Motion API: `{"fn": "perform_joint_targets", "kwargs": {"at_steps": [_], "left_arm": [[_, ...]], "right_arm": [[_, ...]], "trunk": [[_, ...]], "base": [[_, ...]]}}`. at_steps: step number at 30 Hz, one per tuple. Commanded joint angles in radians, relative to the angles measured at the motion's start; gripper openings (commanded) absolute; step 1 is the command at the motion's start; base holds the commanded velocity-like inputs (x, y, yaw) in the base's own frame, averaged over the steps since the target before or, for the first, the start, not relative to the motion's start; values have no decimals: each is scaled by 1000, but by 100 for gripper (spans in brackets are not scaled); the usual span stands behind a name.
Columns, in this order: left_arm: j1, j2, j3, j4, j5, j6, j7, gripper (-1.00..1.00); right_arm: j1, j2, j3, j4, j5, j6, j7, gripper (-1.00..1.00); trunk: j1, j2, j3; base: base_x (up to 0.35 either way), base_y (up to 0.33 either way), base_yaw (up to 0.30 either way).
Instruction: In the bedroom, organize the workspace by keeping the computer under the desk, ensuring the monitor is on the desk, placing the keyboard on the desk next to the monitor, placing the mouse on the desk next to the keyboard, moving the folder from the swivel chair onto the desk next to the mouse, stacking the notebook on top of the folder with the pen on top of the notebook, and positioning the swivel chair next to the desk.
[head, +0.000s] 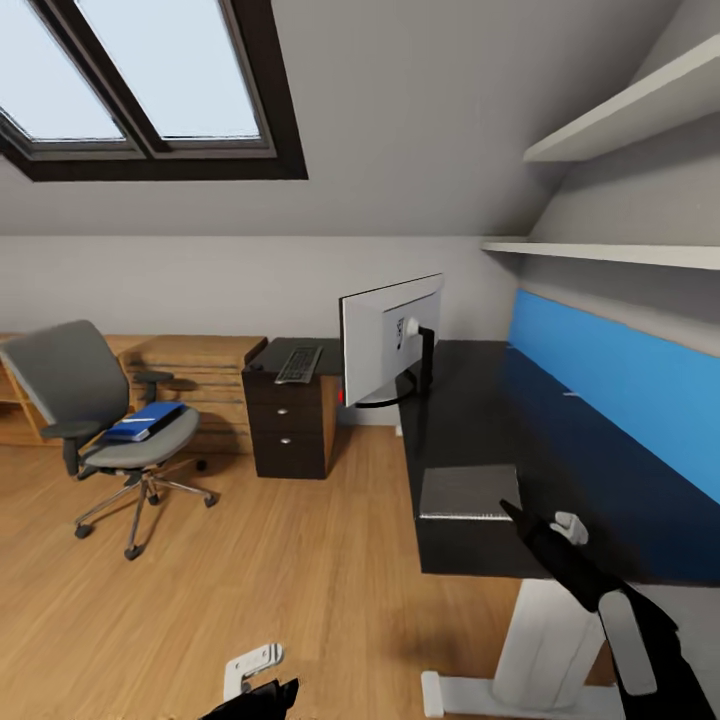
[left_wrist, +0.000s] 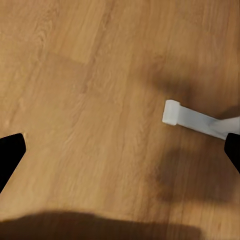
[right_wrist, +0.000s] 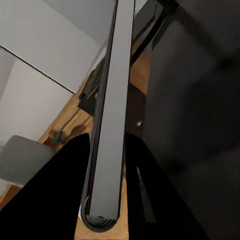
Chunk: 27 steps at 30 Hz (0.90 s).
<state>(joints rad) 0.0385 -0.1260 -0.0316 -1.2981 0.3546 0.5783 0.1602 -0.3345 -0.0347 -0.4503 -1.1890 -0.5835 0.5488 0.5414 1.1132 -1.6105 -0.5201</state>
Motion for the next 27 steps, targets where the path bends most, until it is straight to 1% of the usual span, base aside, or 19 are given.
{"fn": "perform_joint_targets", "kwargs": {"at_steps": [1, 2, 3, 6, 9, 15, 20, 21, 27], "left_arm": [[0, 0, -1, 2, 10, 2, 9, 100], [0, 0, -1, 3, 10, 2, 9, 100], [0, 0, -1, 5, 9, 1, 9, 100], [0, 0, -1, 7, 9, 0, 9, 100], [0, 0, -2, 8, 9, 0, 9, 100], [0, -1, -2, 9, 10, 0, 9, 100], [0, 0, -2, 10, 10, 0, 9, 100], [0, -1, -2, 10, 10, 0, 8, 100], [0, 0, -2, 10, 12, 0, 6, 100]], "right_arm": [[7, 15, -1, -23, 24, 8, 3, -100], [11, 22, -1, -33, 38, 8, 3, -100], [19, 37, 0, -51, 63, 8, 4, -100], [31, 60, 0, -81, 102, 8, 9, -100], [36, 67, 1, -91, 116, 9, 22, -100], [38, 72, 1, -91, 120, 10, 34, -100], [38, 72, 1, -92, 114, 18, 83, -100], [38, 74, 1, -90, 113, 20, 97, -100], [38, 75, 1, -91, 113, 20, 103, -100]], "trunk": [[0, 0, -1], [0, 0, -1], [0, 0, -1], [0, 0, -1], [0, 0, -1], [0, 0, -1], [0, 0, -1], [0, 0, -1], [0, 0, -1]], "base": [[0, 0, 272], [8, 6, 262], [54, 43, 218], [136, 112, 126], [208, 175, 41], [236, 210, 5], [218, 244, 0], [46, 252, 0], [11, 117, 0]]}}
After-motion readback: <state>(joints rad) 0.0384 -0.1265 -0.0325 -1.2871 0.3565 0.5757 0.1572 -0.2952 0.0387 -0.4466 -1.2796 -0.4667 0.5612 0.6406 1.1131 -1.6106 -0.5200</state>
